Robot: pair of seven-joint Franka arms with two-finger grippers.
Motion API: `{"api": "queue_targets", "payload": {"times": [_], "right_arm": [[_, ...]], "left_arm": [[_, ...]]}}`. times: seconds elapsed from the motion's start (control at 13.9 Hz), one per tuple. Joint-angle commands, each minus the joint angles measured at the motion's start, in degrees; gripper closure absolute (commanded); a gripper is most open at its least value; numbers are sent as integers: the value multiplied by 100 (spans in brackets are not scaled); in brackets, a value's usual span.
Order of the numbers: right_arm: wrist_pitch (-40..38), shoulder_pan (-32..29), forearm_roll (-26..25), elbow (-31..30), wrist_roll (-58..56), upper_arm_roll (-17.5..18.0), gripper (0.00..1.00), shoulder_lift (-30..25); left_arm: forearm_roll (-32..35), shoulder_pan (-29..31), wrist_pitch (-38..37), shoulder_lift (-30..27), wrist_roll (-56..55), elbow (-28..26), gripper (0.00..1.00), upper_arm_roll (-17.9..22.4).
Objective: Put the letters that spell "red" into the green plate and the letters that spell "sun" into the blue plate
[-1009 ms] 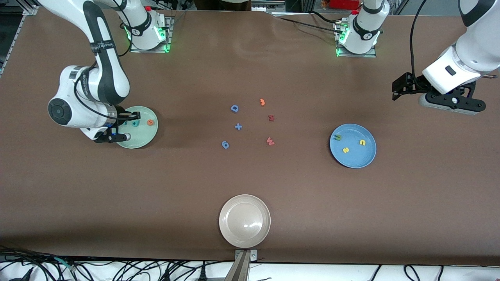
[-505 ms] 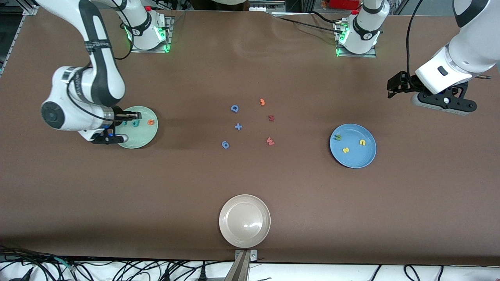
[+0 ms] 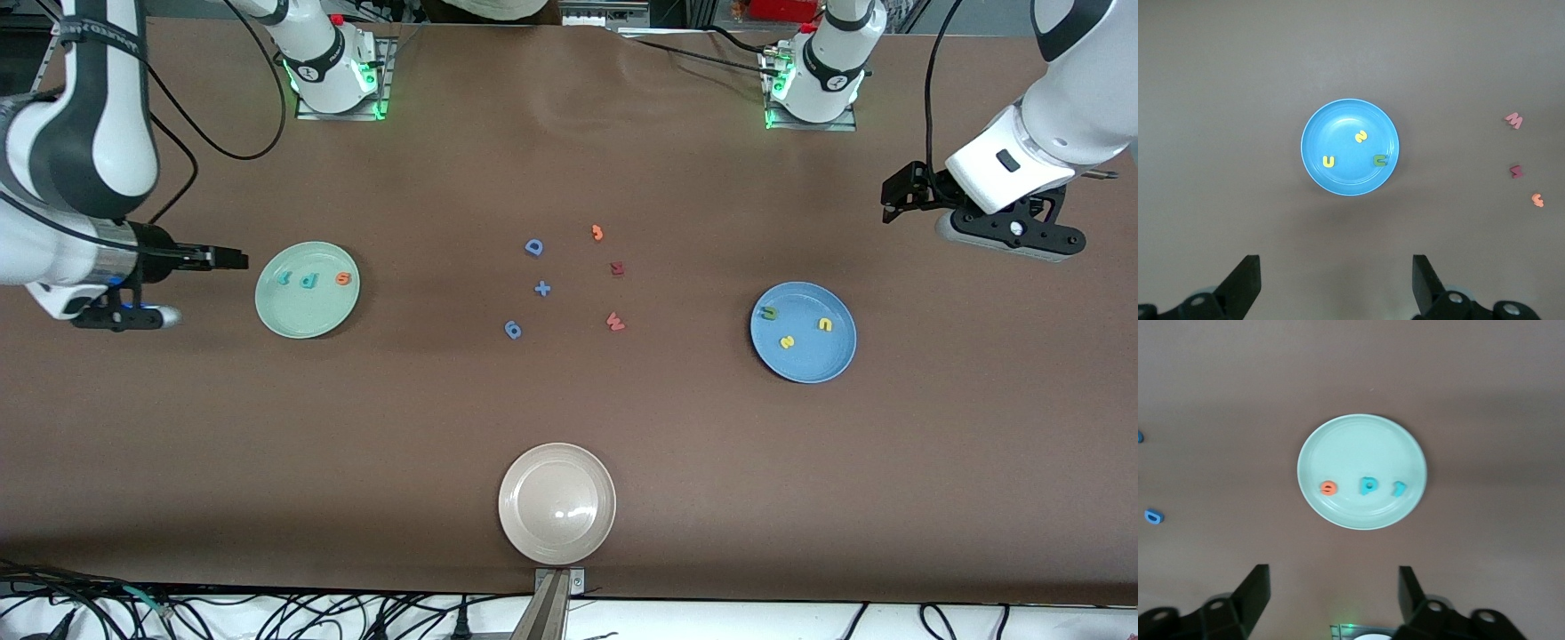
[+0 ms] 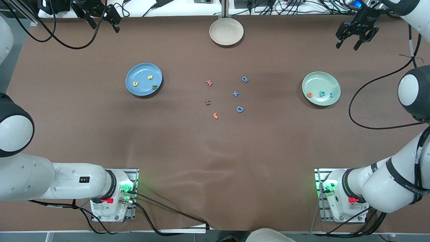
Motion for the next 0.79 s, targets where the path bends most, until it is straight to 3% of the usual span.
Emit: {"api": "queue_targets", "payload": {"times": [0.0,0.65,0.72], "right_arm": [[-425,25,-296,588,97,-135,1,-93],[-882,87,-675,1108,210,-65,1,-1068],[-952,-131,-823,1161,377,266,1,-1234]], "left_arm": [[-107,-7,-181,76,26,201,0,12],[-107,11,-252,76,26,201,0,30],[-107,20,-252,76,26,201,0,30]]}}
